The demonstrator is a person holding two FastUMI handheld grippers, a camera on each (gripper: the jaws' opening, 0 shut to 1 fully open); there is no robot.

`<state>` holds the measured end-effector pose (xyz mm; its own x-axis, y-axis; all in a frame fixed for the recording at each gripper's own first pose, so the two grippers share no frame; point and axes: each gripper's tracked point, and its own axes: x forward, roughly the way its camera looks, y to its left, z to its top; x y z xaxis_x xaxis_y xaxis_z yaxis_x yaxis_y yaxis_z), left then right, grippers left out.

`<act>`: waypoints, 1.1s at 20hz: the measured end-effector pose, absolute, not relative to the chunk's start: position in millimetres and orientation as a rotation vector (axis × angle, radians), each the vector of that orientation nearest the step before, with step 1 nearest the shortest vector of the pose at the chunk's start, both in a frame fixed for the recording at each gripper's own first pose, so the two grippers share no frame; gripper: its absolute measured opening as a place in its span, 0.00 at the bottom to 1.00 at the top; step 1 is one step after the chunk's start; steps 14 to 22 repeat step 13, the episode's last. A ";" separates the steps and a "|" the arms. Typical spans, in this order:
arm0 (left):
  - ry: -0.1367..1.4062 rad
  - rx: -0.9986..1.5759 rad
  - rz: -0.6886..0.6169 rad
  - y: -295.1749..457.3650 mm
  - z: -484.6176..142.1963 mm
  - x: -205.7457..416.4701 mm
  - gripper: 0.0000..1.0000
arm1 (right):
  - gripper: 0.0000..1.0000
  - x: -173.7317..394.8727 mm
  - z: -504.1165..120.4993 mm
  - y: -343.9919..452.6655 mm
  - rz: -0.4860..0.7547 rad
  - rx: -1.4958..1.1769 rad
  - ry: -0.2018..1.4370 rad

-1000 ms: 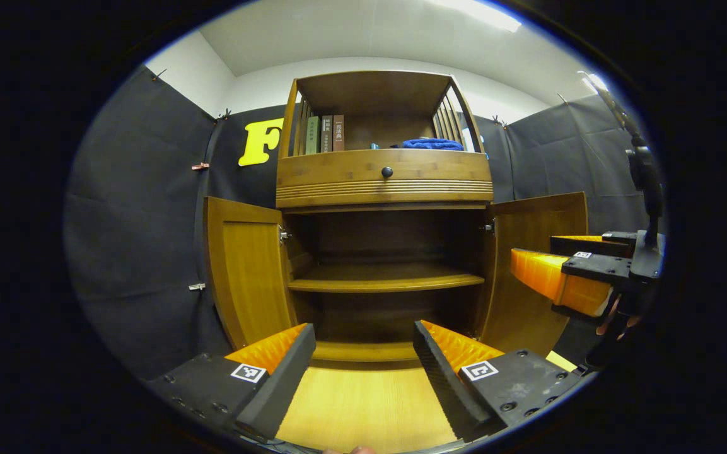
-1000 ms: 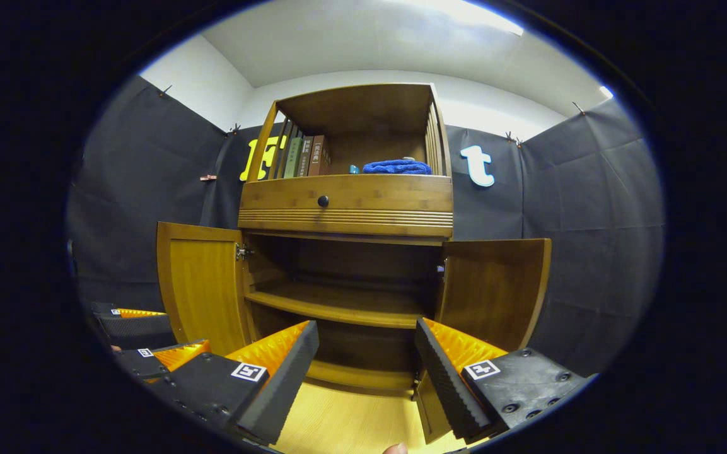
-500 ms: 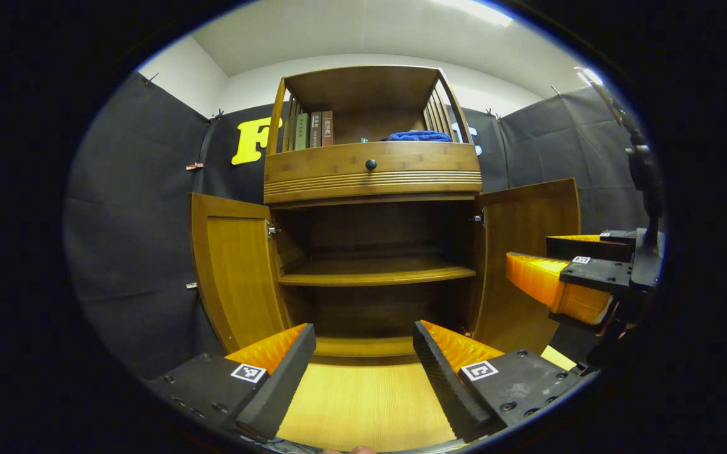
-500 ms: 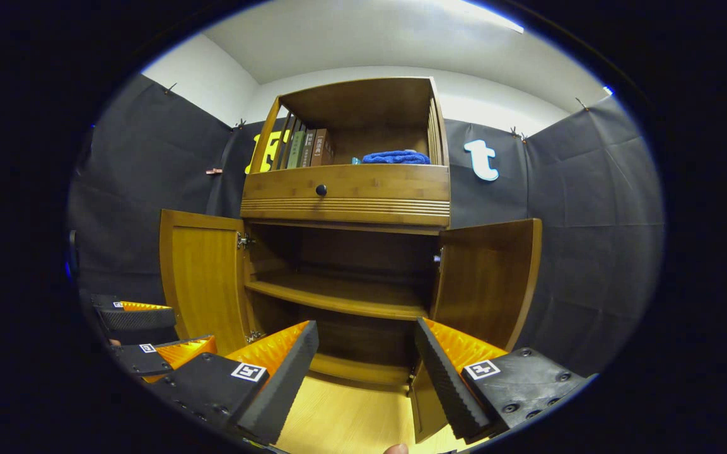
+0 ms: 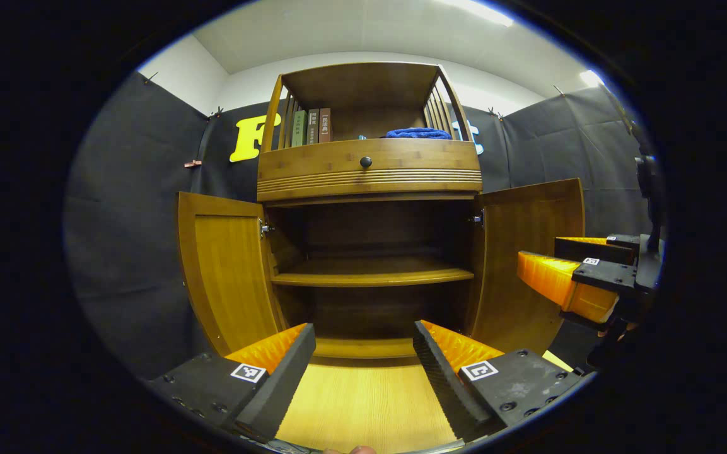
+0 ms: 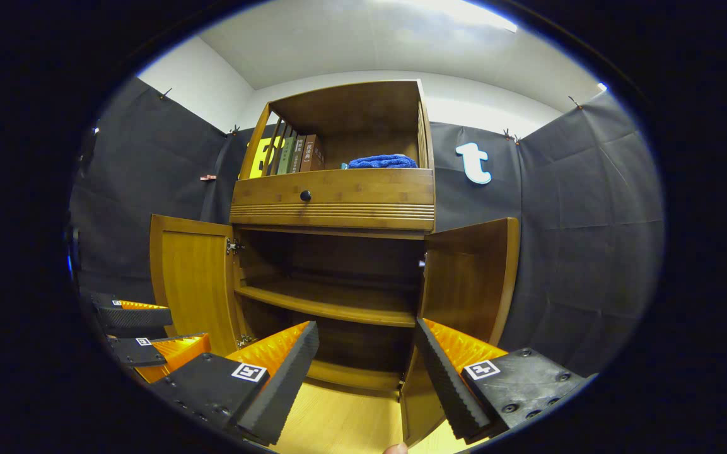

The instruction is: Open the right door of the double-door shoe cabinet with the right hand, and open the left door with the left hand.

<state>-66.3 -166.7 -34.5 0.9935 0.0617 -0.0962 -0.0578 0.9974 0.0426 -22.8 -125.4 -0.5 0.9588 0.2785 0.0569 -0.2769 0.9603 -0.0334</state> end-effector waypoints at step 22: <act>0.064 0.040 -0.064 -209.1 -42.8 -28.5 0.97 | 0.98 -13.9 -20.4 -170.6 0.090 0.017 -0.032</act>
